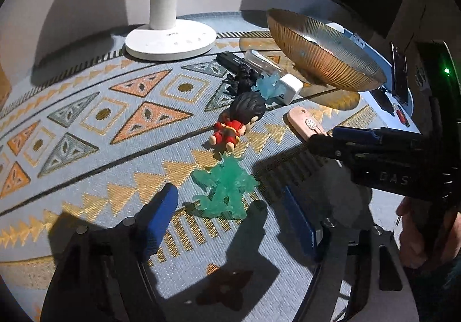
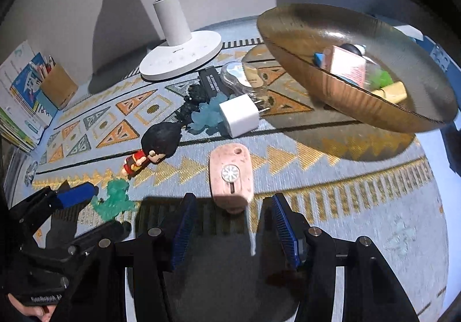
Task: Organize rigid objects
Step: 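Grasp the green translucent toy with the left gripper while the right gripper grasps the pink tag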
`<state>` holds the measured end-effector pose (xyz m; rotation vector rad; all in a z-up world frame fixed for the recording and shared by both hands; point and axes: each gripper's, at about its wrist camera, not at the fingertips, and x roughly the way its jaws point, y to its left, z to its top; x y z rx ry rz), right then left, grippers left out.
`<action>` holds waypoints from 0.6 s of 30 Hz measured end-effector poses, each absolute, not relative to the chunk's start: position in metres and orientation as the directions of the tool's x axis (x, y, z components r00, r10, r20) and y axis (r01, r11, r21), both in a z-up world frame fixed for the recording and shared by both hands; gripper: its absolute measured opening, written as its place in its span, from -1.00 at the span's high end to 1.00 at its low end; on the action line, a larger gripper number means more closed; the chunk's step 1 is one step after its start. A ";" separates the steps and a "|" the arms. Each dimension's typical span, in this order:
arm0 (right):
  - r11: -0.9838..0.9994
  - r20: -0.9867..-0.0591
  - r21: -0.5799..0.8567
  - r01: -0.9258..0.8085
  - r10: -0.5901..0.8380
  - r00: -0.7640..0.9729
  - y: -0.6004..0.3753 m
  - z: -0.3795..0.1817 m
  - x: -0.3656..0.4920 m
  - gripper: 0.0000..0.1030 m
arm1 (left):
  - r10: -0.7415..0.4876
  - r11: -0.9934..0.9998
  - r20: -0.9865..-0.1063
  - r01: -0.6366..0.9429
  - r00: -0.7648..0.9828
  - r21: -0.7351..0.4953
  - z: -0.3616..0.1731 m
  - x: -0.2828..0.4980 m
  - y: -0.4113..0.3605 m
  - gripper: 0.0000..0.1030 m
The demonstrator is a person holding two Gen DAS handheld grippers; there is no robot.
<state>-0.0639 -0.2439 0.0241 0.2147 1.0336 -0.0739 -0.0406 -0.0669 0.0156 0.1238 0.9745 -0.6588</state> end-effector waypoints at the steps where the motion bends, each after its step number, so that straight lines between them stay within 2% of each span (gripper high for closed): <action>1: 0.977 -0.860 0.139 0.160 0.039 0.510 -0.243 0.023 -0.061 -0.01 | -0.469 0.799 -0.796 0.568 0.382 -0.199 0.014 -0.040 -0.066 -0.42; 7: 0.985 -0.856 0.087 0.148 -0.002 0.517 -0.239 0.021 -0.051 -0.01 | -0.448 0.803 -0.795 0.575 0.409 -0.156 0.013 -0.044 -0.072 -0.38; 10: 0.988 -0.851 0.059 0.142 -0.025 0.524 -0.236 0.020 -0.048 -0.01 | -0.434 0.806 -0.794 0.576 0.425 -0.132 0.013 -0.045 -0.075 -0.12; 11: 0.989 -0.850 0.046 0.141 -0.035 0.526 -0.235 0.019 -0.046 0.03 | -0.433 0.807 -0.794 0.576 0.426 -0.131 0.013 -0.045 -0.075 0.08; 12: 0.990 -0.848 0.035 0.139 -0.044 0.528 -0.233 0.019 -0.045 0.10 | -0.423 0.813 -0.794 0.569 0.436 -0.121 0.013 -0.045 -0.075 0.18; 14: 0.991 -0.845 0.012 0.131 -0.060 0.531 -0.231 0.019 -0.044 0.34 | -0.427 0.815 -0.792 0.565 0.437 -0.128 0.013 -0.044 -0.073 0.25; 18: 0.994 -0.840 0.047 0.098 -0.013 0.542 -0.229 0.021 -0.049 0.34 | -0.436 0.825 -0.782 0.546 0.445 -0.149 0.016 -0.044 -0.066 0.26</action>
